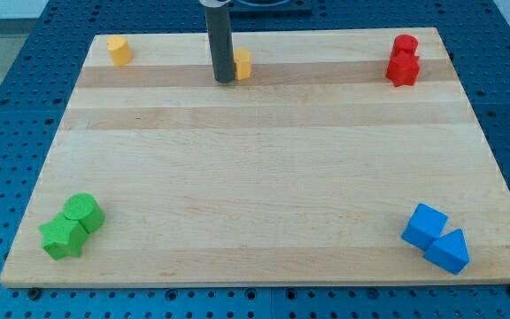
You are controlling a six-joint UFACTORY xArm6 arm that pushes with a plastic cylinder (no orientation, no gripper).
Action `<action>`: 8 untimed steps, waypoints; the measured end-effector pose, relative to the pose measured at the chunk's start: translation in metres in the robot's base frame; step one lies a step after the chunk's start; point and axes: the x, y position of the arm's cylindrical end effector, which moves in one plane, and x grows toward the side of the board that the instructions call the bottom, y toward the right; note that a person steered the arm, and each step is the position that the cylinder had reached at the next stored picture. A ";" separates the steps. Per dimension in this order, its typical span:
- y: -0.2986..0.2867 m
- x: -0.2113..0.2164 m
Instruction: Push the yellow hexagon towards top middle end
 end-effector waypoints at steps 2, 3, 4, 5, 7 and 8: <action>0.021 -0.005; 0.021 -0.005; 0.032 -0.013; 0.035 -0.025; 0.035 -0.026; 0.035 -0.027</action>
